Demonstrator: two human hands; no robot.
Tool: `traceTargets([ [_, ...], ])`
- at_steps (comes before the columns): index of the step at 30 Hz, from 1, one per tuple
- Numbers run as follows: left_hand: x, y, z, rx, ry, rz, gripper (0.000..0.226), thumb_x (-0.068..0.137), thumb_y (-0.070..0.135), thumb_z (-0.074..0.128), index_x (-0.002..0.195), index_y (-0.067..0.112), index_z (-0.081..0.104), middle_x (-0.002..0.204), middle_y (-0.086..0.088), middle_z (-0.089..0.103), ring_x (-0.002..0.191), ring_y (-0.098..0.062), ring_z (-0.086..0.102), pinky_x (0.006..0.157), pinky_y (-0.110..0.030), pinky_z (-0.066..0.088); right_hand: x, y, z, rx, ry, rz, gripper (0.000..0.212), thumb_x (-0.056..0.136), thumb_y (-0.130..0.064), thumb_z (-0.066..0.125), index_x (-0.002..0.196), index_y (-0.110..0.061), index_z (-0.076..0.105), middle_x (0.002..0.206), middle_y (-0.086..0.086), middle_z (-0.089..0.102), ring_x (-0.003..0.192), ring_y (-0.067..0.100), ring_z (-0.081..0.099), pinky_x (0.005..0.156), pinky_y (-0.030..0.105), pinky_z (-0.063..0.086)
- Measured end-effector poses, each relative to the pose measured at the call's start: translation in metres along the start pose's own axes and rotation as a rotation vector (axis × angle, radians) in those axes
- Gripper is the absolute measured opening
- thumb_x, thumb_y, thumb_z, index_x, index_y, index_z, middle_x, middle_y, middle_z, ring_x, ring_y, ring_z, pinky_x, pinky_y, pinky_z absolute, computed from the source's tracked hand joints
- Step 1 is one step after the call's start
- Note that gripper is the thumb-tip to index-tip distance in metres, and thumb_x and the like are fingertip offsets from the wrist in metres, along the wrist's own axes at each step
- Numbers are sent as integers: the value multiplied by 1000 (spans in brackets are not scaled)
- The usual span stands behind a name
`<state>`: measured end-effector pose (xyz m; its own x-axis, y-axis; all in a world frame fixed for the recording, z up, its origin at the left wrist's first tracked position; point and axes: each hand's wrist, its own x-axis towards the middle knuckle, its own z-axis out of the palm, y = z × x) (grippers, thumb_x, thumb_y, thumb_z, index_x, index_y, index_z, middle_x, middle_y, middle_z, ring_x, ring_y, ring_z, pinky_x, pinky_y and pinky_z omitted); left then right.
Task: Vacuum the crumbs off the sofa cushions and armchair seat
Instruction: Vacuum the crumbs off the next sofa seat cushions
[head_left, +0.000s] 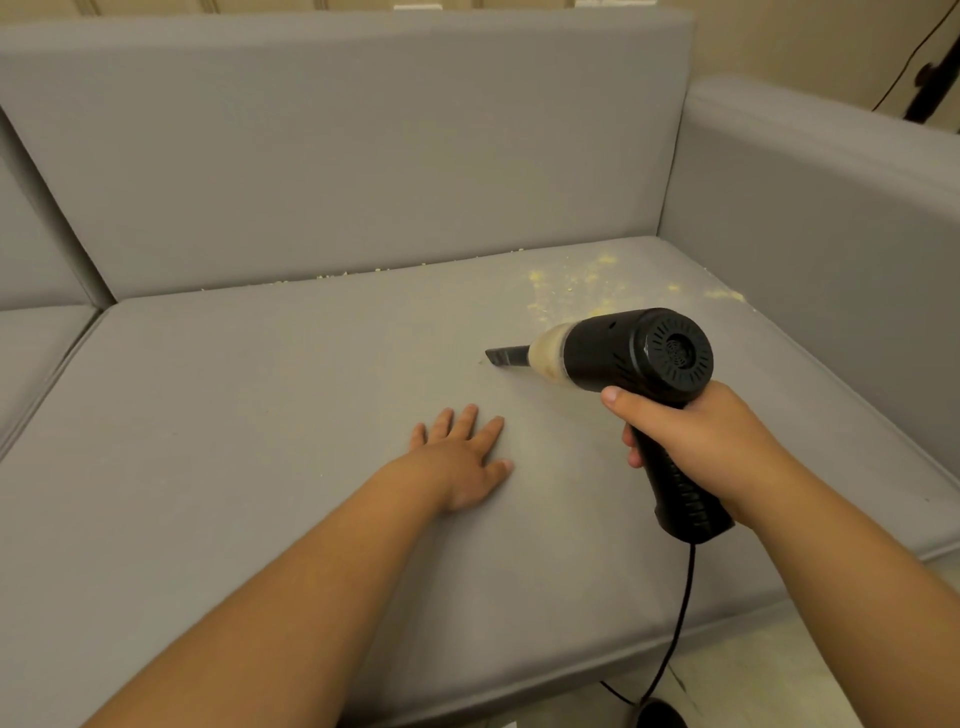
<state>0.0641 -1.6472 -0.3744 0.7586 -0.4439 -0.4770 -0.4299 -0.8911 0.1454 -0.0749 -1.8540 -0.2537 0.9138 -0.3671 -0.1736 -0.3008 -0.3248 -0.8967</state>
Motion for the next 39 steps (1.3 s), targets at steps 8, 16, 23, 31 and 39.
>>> traceTargets([
  [8, -2, 1, -2, 10, -12, -2, 71, 104, 68, 21, 163, 44, -10, 172, 6, -20, 158, -26, -19, 127, -55, -6, -5, -6, -1, -34, -5, -19, 29, 91, -42, 78, 87, -14, 74, 76, 7, 77, 65, 16, 76, 69, 32, 56],
  [16, -26, -15, -4, 36, -105, -118, 72, 102, 69, 23, 160, 48, -14, 170, 11, -23, 159, -23, -17, 121, -69, 3, -12, -17, 7, -143, -187, -84, 24, 88, -42, 77, 91, -18, 74, 78, 7, 76, 68, 20, 77, 76, 39, 60],
  [23, -32, -24, -5, -2, -135, -155, 73, 100, 73, 22, 159, 50, -15, 169, 13, -26, 158, -22, -19, 120, -73, 6, -13, -16, 11, -150, -177, -97, 25, 89, -41, 78, 93, -17, 74, 80, 8, 77, 69, 21, 77, 79, 41, 61],
  [31, -33, -19, -7, 10, -149, -163, 76, 100, 73, 23, 159, 48, -18, 169, 11, -27, 158, -24, -20, 119, -74, 6, -13, -9, 17, -131, -159, -80, 29, 89, -43, 78, 93, -15, 74, 80, 8, 77, 73, 23, 78, 84, 47, 62],
  [39, -33, -19, -9, 8, -187, -169, 77, 102, 69, 27, 160, 45, -18, 169, 9, -27, 158, -27, -20, 125, -64, 7, -10, -11, 8, -90, -200, -96, 29, 90, -40, 75, 88, -11, 73, 78, 10, 76, 70, 24, 76, 82, 44, 61],
])
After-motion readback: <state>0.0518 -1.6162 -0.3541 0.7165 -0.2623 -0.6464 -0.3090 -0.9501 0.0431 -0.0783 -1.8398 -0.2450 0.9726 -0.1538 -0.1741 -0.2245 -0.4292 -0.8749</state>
